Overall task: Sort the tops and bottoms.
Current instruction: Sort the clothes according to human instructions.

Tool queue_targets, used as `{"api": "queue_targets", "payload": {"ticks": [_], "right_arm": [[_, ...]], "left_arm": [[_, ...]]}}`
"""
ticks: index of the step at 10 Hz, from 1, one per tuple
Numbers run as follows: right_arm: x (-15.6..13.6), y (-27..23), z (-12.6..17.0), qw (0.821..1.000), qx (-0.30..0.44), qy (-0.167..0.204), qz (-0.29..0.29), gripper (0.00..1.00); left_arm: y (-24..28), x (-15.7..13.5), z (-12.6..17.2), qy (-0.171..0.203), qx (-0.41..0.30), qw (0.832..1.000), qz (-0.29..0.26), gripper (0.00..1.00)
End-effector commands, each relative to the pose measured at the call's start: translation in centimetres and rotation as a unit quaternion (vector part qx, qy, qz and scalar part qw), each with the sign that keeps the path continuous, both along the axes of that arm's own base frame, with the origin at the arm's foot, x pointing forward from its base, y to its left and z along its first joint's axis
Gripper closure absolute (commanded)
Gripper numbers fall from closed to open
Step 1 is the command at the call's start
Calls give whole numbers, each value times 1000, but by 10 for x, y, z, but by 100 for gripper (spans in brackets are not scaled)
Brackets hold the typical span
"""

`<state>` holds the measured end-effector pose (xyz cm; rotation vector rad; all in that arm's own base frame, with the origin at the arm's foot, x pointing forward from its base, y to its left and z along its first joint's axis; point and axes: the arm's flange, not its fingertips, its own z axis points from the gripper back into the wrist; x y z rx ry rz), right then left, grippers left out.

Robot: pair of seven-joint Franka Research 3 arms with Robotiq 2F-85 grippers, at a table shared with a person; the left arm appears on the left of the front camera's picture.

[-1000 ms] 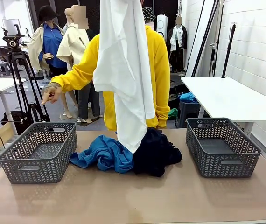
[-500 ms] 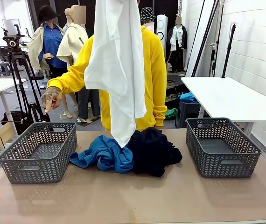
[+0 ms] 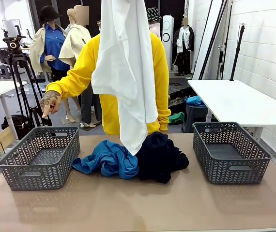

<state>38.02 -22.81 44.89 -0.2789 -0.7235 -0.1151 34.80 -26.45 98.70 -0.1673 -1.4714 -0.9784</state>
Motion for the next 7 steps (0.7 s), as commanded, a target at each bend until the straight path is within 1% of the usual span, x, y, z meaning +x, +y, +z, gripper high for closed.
{"api": "queue_targets", "payload": {"ticks": [1, 5, 6, 7], "right_arm": [[-2, -1, 0, 1000, 0, 3, 1, 0], [-2, -1, 0, 1000, 0, 3, 1, 0], [-2, -1, 0, 1000, 0, 3, 1, 0], [-2, -1, 0, 1000, 0, 3, 1, 0]], "left_arm": [[7, -5, 13, -16, -11, 1000, -2, 100], [7, -5, 13, -16, -11, 1000, -2, 100], [0, 0, 0, 0, 0, 1000, 0, 100], [26, 7, 18, -33, -7, 999, 37, 100]]}}
